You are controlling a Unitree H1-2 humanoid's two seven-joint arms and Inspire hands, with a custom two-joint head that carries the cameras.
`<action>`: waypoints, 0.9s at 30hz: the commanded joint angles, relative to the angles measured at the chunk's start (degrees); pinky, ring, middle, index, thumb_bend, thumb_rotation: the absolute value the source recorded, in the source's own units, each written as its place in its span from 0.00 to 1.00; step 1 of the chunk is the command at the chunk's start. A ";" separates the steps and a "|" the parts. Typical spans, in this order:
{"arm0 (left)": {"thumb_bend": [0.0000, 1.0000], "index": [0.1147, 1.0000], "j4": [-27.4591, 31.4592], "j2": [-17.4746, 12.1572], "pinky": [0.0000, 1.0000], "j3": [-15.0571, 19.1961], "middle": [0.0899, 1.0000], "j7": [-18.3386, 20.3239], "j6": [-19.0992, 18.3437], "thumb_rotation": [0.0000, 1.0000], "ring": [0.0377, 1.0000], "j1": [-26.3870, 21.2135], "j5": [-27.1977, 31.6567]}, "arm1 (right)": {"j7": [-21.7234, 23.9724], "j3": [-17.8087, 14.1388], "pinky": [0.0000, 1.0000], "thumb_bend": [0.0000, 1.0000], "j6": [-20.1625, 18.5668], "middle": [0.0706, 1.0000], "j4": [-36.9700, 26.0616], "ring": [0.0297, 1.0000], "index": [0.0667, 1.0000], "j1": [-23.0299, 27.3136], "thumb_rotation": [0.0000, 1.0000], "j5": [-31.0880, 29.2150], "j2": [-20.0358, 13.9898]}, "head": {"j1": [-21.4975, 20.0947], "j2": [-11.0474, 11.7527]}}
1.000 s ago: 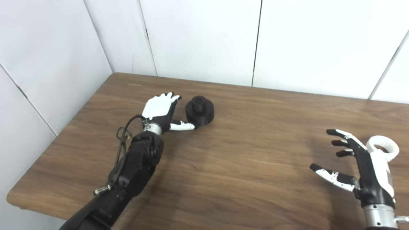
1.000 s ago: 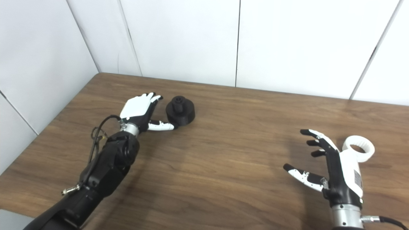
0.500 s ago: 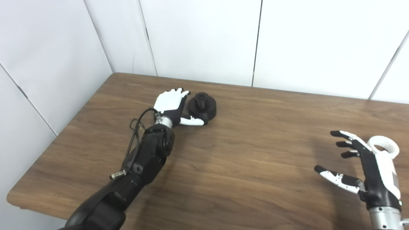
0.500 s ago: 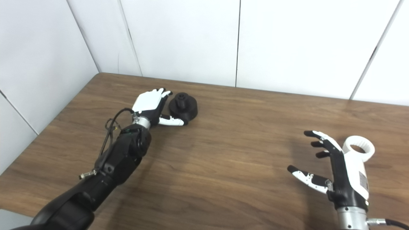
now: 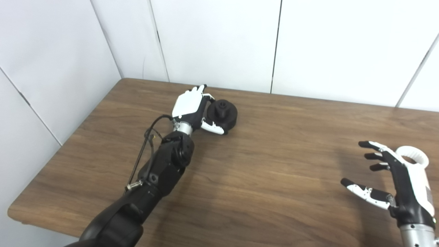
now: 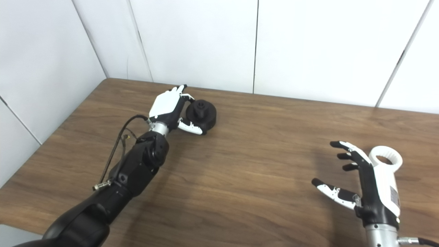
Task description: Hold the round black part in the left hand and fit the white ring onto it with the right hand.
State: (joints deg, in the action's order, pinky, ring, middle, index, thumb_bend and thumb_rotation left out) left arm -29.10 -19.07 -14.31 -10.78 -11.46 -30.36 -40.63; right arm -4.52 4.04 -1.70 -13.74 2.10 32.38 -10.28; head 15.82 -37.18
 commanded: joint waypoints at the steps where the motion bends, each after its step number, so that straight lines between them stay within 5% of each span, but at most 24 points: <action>1: 0.93 0.52 0.02 -0.87 1.00 -0.27 1.00 -0.30 0.57 0.27 1.00 -1.37 -0.28 | -0.33 -0.38 0.59 0.66 0.64 0.80 -1.86 0.71 0.73 1.35 0.00 -0.22 0.12 | 0.01 -0.07; 14: 0.96 0.52 5.65 0.05 1.00 -1.60 1.00 2.83 1.15 0.29 1.00 2.63 1.21 | -0.31 -0.34 0.58 0.68 -0.06 0.79 -2.98 0.71 0.73 1.35 0.00 0.46 0.62 | -2.28 -0.79; 27: 0.94 0.52 23.04 4.95 1.00 -6.45 1.00 8.85 1.73 0.29 1.00 12.97 3.28 | -0.37 -0.68 0.57 0.68 -1.34 0.79 -4.24 0.70 0.73 2.45 0.00 1.31 0.83 | -6.40 -2.09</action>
State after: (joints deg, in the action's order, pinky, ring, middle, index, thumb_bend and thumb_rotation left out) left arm -8.30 -14.60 -19.89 -3.75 -10.50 -17.85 -37.52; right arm -4.50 3.82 -3.18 -15.72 2.69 33.16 -9.90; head 9.41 -39.20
